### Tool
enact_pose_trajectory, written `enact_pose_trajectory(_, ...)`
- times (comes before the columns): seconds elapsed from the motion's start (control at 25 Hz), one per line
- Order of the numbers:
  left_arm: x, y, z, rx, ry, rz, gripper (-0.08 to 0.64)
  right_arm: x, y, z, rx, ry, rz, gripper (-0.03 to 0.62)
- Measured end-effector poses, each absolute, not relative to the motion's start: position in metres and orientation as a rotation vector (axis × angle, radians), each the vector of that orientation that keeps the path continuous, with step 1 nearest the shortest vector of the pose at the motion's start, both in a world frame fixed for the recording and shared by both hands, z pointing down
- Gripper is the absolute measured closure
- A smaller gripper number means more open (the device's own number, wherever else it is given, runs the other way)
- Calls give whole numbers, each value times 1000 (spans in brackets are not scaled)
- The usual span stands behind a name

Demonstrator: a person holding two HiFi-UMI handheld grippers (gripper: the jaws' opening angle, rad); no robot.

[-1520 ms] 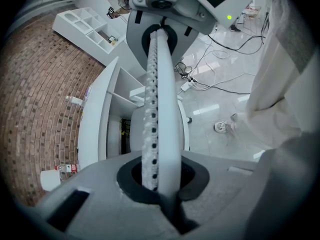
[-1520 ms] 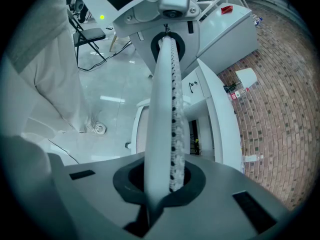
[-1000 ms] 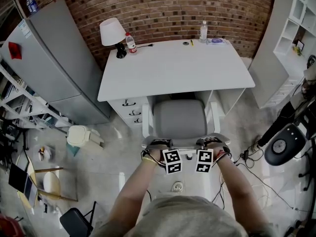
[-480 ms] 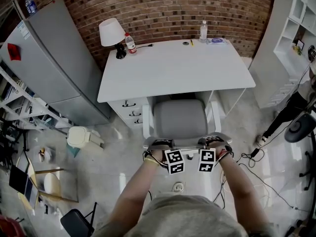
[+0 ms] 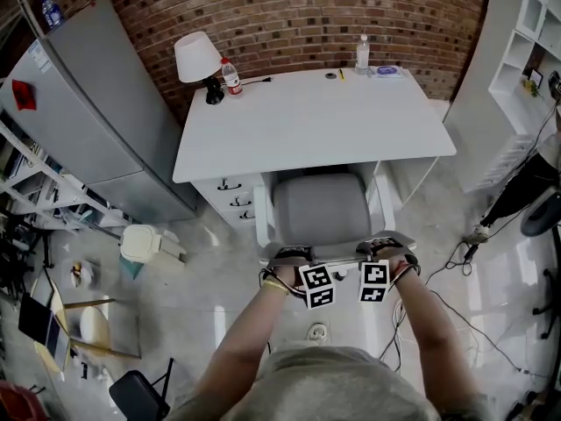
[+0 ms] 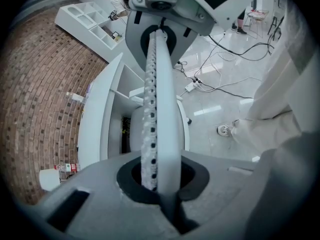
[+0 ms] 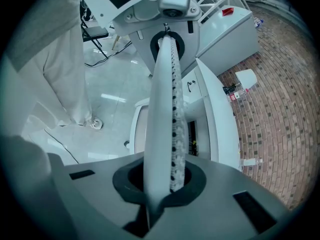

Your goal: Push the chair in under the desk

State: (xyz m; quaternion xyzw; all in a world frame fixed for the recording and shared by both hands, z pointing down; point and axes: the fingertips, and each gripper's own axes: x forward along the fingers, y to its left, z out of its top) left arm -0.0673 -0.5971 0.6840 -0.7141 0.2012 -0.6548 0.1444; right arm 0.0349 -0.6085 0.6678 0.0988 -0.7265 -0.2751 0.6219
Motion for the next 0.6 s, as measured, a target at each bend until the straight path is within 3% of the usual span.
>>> enact_pose_trajectory(0.6, -68, -597, 683, -2053, 584, -1890, 546, 36, -610, 667, 234, -1661, -636, 580)
